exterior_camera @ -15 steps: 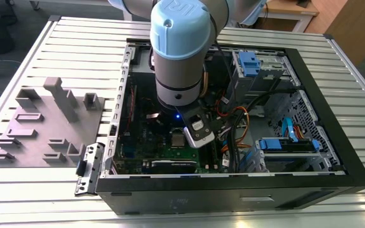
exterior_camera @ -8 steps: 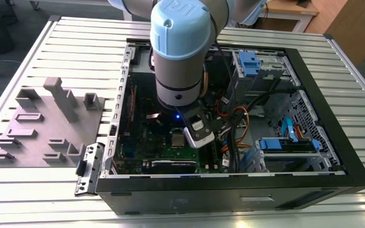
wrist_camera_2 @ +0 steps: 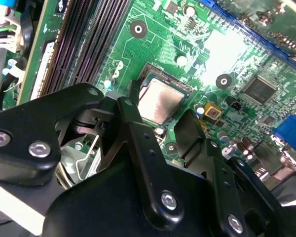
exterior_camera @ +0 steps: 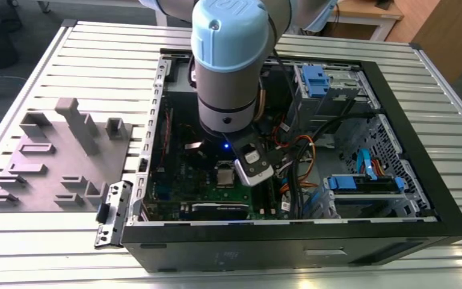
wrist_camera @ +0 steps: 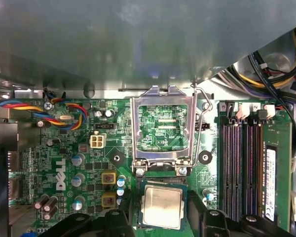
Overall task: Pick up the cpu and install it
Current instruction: 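Place the cpu into insertion slot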
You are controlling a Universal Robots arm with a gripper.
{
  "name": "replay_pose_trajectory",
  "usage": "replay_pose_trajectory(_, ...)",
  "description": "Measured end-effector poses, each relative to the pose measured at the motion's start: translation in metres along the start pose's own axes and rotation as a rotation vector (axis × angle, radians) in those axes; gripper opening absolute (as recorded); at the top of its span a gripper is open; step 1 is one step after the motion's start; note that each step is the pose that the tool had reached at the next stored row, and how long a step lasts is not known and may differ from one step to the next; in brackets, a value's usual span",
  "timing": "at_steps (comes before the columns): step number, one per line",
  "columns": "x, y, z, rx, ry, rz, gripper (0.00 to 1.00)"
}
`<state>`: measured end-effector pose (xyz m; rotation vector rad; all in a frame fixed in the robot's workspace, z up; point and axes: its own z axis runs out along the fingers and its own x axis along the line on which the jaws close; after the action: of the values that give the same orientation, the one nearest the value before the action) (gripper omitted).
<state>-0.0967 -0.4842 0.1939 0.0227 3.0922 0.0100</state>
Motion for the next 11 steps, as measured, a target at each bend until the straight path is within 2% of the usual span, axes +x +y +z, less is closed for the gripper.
replay_pose_trajectory(7,-0.0011,-0.0005,-0.0001,-0.0012,0.0006,-0.033,0.54)
replay_pose_trajectory(11,-0.0011,-0.0006,-0.0001,-0.0009,0.0007,-0.033,0.54)
